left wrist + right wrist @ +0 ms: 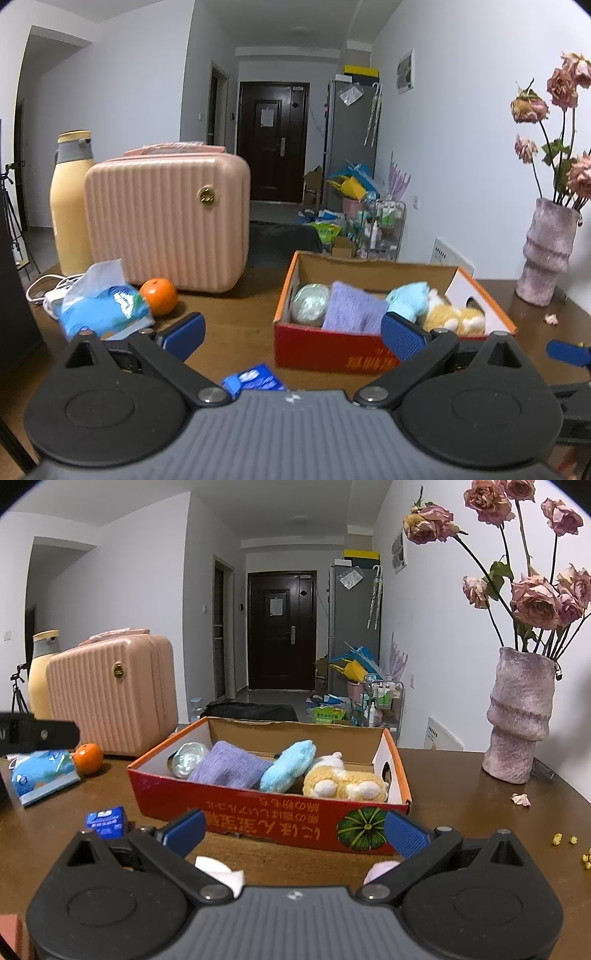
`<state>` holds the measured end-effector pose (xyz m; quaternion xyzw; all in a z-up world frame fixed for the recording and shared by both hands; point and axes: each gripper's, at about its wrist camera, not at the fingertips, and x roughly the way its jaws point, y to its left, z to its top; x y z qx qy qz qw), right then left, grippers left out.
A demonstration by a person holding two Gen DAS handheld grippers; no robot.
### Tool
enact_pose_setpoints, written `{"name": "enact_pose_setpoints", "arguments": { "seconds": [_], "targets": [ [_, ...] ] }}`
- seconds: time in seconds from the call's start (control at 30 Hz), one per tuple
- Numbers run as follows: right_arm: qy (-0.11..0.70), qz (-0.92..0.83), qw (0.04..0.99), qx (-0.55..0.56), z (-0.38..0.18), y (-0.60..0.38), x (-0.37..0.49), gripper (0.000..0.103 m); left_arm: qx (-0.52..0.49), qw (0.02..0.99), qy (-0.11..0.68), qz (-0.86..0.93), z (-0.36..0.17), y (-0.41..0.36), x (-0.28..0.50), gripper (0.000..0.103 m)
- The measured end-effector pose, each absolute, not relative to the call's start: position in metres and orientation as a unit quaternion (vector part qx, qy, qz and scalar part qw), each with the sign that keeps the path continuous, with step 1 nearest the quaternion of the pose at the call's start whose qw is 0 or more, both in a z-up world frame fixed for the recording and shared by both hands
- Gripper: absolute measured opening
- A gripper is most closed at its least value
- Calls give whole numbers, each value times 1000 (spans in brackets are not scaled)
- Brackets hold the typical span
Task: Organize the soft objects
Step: 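Withdraw both tools from the box back over the table items, then lower the left tool onto the pink sponge and close on it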
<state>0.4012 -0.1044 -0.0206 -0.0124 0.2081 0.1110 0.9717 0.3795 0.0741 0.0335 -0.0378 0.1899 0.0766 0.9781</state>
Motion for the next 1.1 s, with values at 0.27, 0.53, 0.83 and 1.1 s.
{"name": "enact_pose_setpoints", "arguments": {
  "seconds": [0.27,0.53,0.83,1.1],
  "targets": [
    [207,119,971,-14,-21,-107,376,103,-38,972,217,83,22,86,350,103],
    [206,125,970,-16,-21,-111,345,103,-33,970,228,79,18,84,315,103],
    [205,134,969,-19,-23,-117,310,103,-31,967,241,83,10,75,275,103],
    [209,143,967,-25,-29,-126,286,103,-36,958,263,104,-4,70,247,103]
  ]
}}
